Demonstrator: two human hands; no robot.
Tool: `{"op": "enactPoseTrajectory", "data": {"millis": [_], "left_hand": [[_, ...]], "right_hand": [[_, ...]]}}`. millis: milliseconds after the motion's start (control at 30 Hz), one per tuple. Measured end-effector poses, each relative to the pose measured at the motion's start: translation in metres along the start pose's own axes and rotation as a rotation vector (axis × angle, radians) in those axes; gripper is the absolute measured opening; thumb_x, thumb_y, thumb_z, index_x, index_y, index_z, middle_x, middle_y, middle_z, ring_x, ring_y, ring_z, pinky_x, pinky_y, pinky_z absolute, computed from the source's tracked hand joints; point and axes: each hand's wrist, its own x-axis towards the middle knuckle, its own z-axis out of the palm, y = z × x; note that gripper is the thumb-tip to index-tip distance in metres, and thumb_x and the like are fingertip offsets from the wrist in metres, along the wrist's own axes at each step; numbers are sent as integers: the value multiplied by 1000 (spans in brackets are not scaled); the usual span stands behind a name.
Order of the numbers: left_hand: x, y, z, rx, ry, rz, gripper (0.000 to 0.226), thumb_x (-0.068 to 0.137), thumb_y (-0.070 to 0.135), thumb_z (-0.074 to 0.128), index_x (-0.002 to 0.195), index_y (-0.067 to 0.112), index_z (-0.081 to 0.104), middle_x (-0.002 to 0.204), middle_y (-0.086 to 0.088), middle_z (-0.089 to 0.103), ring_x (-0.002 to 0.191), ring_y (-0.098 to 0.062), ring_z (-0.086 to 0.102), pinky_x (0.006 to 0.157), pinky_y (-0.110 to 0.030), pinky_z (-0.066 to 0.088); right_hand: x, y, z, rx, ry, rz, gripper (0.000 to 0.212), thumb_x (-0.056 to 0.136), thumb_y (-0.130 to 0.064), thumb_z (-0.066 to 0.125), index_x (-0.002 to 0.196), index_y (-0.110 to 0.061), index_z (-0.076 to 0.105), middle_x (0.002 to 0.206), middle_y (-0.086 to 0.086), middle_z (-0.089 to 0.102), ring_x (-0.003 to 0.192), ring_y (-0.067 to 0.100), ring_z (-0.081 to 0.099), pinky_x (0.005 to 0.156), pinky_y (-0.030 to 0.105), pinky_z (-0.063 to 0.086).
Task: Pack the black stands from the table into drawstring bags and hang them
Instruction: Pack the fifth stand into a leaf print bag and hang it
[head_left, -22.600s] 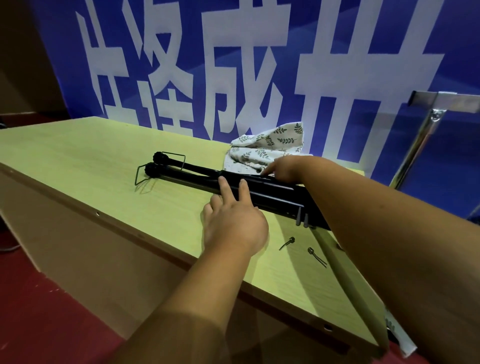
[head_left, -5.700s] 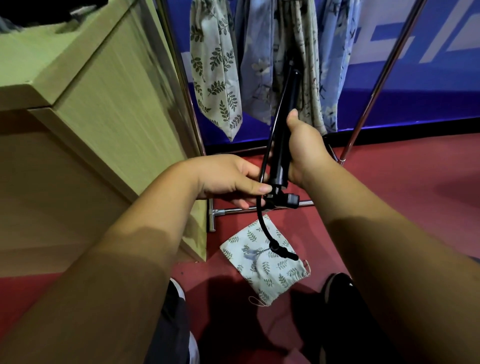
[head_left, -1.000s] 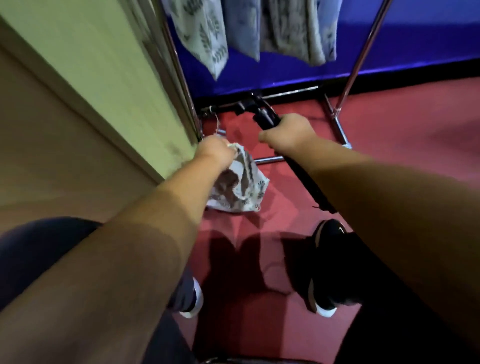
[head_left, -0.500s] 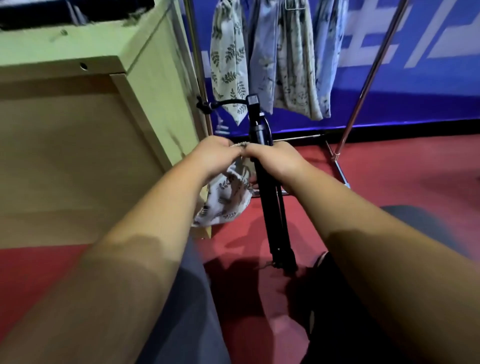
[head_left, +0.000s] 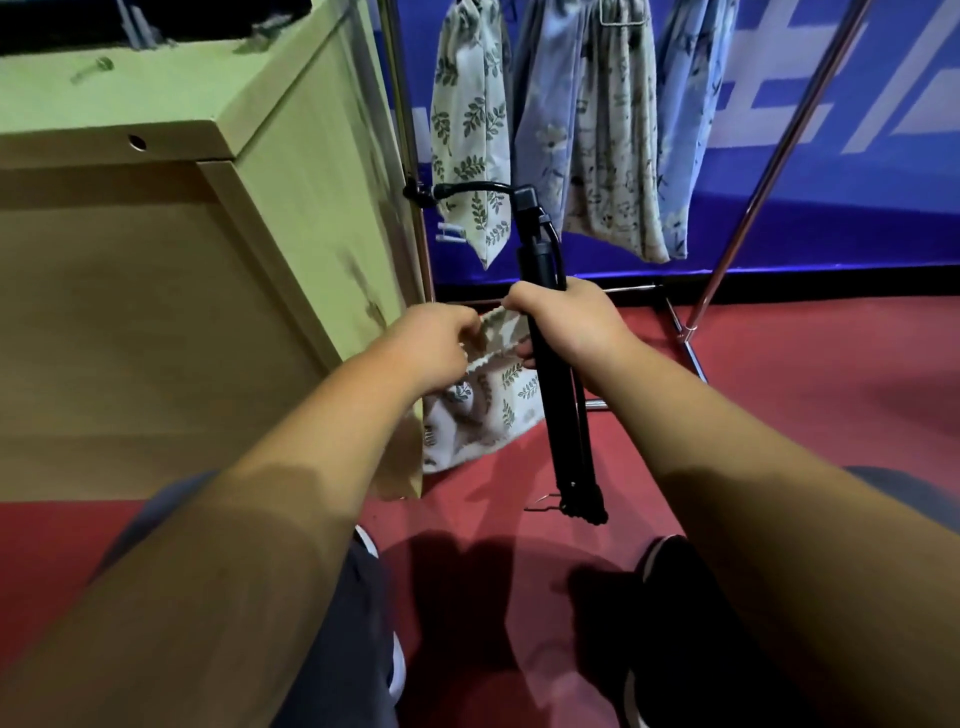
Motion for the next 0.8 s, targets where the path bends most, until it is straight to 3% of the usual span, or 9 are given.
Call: {"op": "enactPoseTrajectory", "data": {"millis": [67,167,267,400,533,633,800], "left_hand": [[5,1,1,17,36,-42,51,90,-1,55,125,29,76,121,-4,73,113,-28,67,95,-35,55],[17,0,1,-70,72,-112,54,92,-5,56,127,31,77,131,1,73,117,-23,68,102,-33,54],[24,-4,1,-203,60,-142,53,96,0,55,137,30,71,135,-3,71,106,-25,70,86,-29,55],[35,-12,0,-385,29,-209,47,100,3,53,136,30,68,109,-3,71,67,-17,63,49,-22,48],[40,-22,-2,-415,20,-261,57,94,-5,55,133,32,72,123,-6,72,62,-16,62,47,-21,44],[42,-25,-3,-453,-12,-297,57,92,-10,60,132,29,72,113,-7,71,57,-17,63,40,-19,46],[44,-32,-5,-479,-4,-361,56,91,-6,67,137,25,69,94,-4,70,66,-20,65,55,-23,51]], "right_hand": [[4,2,3,-20,-3,-16,14,80,-22,77,87,-15,67,70,8,65,58,24,72,61,41,64],[13,6,5,-53,-3,-17,13,77,-24,77,82,-16,68,71,10,66,60,25,72,65,48,65],[19,9,5,-119,-23,-15,21,68,-36,83,72,-17,75,70,8,74,71,32,79,77,57,66],[24,15,0,-138,-59,-23,16,74,-22,84,67,-17,70,64,-1,71,63,22,73,68,42,62],[27,20,-12,-211,-60,-21,17,70,-26,82,75,-19,68,70,4,69,62,23,66,66,43,59],[28,24,-20,-183,-52,0,14,76,-20,81,82,-15,70,74,9,69,63,25,64,61,39,56],[30,31,-29,-191,-79,10,15,80,-18,82,84,-13,69,75,7,72,64,23,67,63,39,58]]}}
